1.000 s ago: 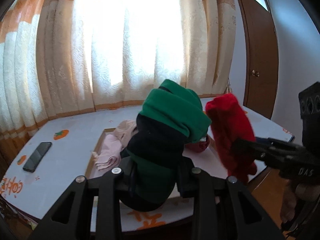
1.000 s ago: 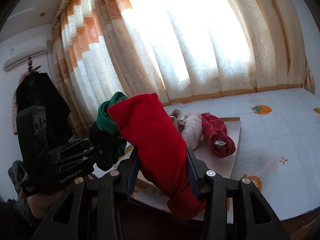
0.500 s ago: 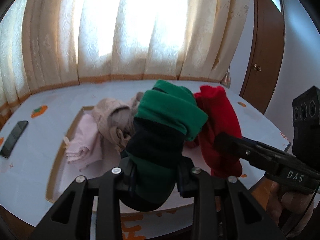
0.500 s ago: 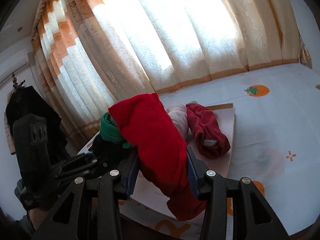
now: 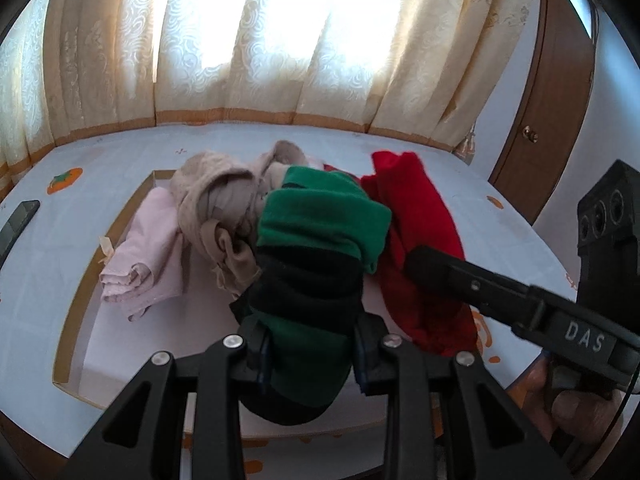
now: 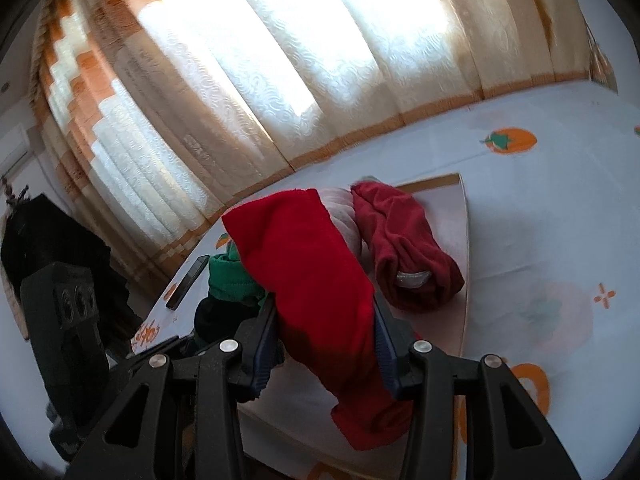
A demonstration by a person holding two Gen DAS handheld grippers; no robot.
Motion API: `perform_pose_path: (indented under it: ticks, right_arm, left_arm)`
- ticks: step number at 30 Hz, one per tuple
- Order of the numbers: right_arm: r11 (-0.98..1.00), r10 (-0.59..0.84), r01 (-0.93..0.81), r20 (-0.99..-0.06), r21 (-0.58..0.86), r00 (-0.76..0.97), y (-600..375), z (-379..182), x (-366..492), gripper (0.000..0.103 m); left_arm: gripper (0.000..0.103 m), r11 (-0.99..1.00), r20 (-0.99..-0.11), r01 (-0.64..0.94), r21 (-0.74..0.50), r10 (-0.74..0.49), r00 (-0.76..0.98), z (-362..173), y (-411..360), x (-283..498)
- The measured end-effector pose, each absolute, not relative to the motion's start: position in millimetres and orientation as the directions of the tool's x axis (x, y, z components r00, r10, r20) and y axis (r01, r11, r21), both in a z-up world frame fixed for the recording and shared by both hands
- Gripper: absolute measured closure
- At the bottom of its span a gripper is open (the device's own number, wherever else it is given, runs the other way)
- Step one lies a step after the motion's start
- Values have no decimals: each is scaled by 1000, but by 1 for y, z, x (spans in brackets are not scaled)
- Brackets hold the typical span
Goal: Take underwear out of drawer
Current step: 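Lower both held garments into the tray beside the earlier ones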
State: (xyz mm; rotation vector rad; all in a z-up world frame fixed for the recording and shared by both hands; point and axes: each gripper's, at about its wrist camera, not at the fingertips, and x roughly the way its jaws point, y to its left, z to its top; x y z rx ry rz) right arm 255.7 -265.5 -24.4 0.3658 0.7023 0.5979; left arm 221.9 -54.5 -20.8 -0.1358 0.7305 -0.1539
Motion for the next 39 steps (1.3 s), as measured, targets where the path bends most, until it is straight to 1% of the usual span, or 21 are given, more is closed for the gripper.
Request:
perform_pose_path:
  ticks: [4, 10, 15, 22, 23, 26, 31, 39]
  right_arm:
    - [785, 609, -364, -516, 501, 603, -261, -28, 263, 55]
    - [833, 548, -349, -555, 428, 626, -258, -29, 272, 55]
    - [844, 536, -350, -591, 408, 603, -254, -36, 285, 55]
    - [861, 507, -370, -637, 347, 581, -249, -42, 281, 55]
    - [861, 506, -372, -638, 346, 580, -249, -42, 280, 55]
    - [860, 508, -372, -647, 348, 569, -251, -43, 277, 55]
    - [870, 488, -378, -665, 317, 565, -250, -46, 279, 55]
    - [877, 467, -399, -670, 268, 577, -246, -47, 276, 56]
  left_arm:
    - [74, 981, -667, 83, -173, -179, 724, -26, -57, 228]
    - [72, 986, -681, 88, -141, -161, 715, -34, -67, 232]
    - [70, 991, -682, 94, -96, -134, 719, -38, -75, 232]
    - [70, 991, -682, 106, -81, -133, 720, -41, -74, 228]
    - [69, 991, -682, 107, -78, -131, 720, -41, -75, 228]
    - [69, 991, -683, 112, -71, -130, 719, -42, -76, 227]
    - [68, 992, -684, 119, -52, -122, 719, -43, -79, 228]
    - [67, 990, -681, 131, -48, -129, 721, -44, -78, 226]
